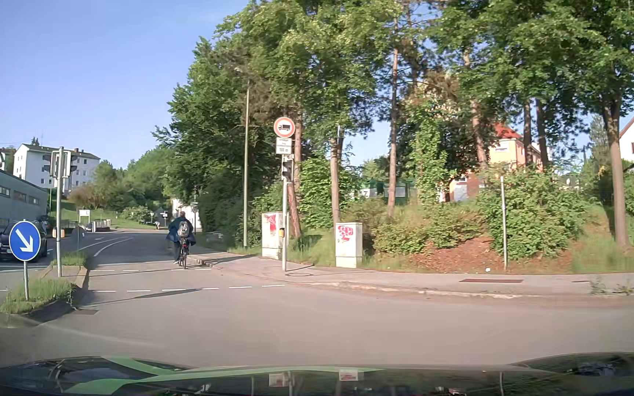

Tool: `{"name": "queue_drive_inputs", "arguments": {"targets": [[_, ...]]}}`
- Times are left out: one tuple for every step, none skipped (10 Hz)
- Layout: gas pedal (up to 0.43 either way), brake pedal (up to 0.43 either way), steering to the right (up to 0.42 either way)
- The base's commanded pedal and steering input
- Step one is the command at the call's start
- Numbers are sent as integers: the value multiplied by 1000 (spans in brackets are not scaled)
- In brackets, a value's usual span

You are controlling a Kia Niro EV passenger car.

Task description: Follow the waypoints while adhering to traffic rules and regulations

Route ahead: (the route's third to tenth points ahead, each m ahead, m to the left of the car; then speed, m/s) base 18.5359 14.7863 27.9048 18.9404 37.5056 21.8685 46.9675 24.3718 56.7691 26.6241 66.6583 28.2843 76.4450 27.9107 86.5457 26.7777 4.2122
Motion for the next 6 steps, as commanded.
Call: {"name": "queue_drive_inputs", "arguments": {"targets": [[110, 0, -333], [110, 0, -333], [67, 0, -333], [0, 0, -333], [0, 0, -333], [0, 0, -333]]}}
